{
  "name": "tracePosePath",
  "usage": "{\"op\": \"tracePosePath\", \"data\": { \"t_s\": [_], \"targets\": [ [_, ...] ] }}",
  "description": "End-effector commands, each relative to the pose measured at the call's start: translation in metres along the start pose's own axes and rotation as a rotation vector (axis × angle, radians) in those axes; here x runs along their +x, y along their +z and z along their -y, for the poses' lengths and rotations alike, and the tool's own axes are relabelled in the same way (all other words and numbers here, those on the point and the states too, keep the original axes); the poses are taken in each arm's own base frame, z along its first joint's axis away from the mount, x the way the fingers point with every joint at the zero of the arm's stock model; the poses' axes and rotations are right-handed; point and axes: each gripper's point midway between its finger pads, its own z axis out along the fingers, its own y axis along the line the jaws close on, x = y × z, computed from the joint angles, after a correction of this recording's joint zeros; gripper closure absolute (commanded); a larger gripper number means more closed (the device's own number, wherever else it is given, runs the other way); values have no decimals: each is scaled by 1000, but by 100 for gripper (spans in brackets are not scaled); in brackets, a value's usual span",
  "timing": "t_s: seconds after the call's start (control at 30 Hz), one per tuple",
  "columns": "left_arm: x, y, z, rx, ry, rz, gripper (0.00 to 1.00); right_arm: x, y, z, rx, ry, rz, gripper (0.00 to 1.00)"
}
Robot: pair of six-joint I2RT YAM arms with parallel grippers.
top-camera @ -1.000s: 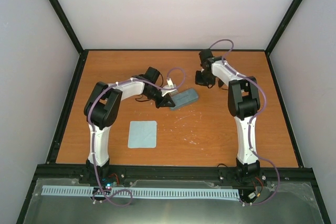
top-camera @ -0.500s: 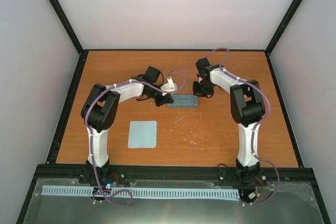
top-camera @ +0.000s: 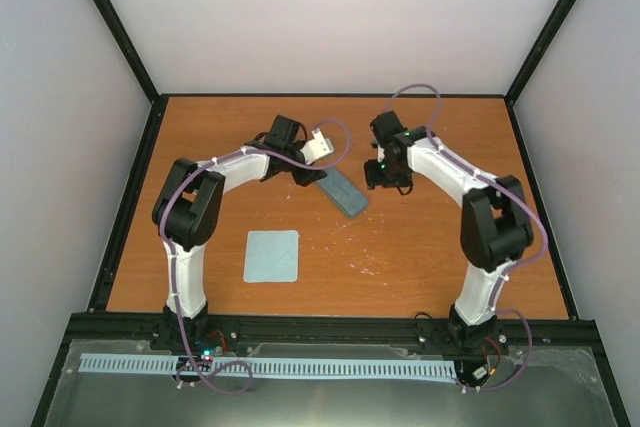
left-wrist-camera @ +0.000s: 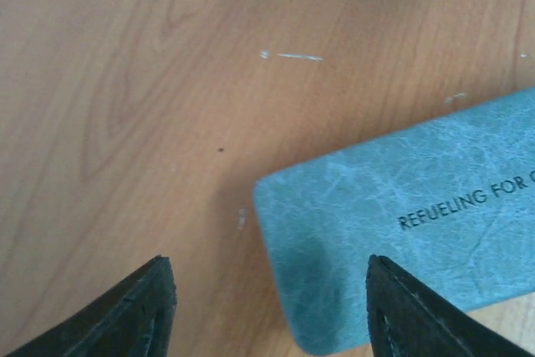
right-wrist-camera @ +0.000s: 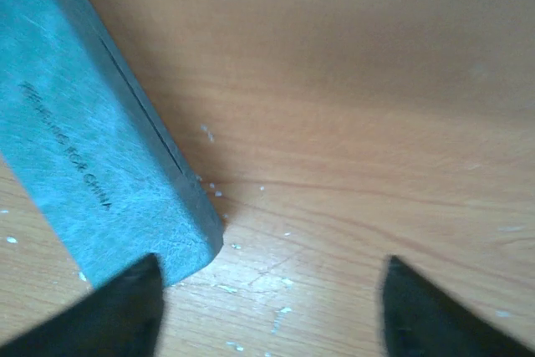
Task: Organize the sunglasses
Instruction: Adjust the sunglasses case at the center of the board, then pick up the sunglasses case from the center of the board.
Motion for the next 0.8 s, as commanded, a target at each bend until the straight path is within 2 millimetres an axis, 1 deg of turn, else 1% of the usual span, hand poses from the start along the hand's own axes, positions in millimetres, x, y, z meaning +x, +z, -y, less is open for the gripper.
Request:
{"op": "tracePosePath", "data": {
  "t_s": [0.0, 0.03, 0.07, 0.13, 0.2, 0.23, 0.3, 0.4, 0.47, 0.5, 0.53, 0.57, 0.67, 0.77],
  "targets": [
    [-48, -44, -39, -121, -50, 144, 24, -30, -47, 6, 61, -140, 194, 9],
    [-47, -50, -43, -134, -72, 147, 21, -31, -51, -1, 27, -161, 199, 1],
    [-48, -56, -52, -174, -91, 162, 20, -29, -51, -13, -37, -190, 191, 0],
    [-37, -63, -59, -202, -125, 159, 19, -22, -45, -35, -120, -246, 176, 0],
    [-25, -71, -65, -219, -164, 157, 17, -12, -34, -56, -142, -334, 157, 0],
    [-18, -74, -66, -224, -185, 155, 16, -6, -25, -64, -133, -383, 144, 0],
    [-9, -81, -72, -236, -211, 158, 14, 4, -5, -75, -108, -446, 114, 0],
    [1, -95, -97, -312, -263, 168, 10, 10, 17, -81, -105, -473, 77, 0],
    [5, -107, -117, -356, -318, 181, 10, 8, 22, -84, -115, -478, 77, 0],
    [4, -111, -125, -364, -352, 186, 10, 7, 23, -85, -117, -481, 79, 0],
    [9, -111, -134, -377, -405, 170, 11, 5, 23, -86, -116, -484, 79, 0],
    [10, -117, -143, -391, -458, 166, 12, 3, 22, -86, -106, -489, 83, 0],
    [11, -136, -154, -422, -541, 203, 12, -6, 21, -76, -33, -491, 109, 0],
    [11, -139, -151, -418, -543, 208, 12, -7, 25, -72, -6, -505, 111, 0]
  ]
}}
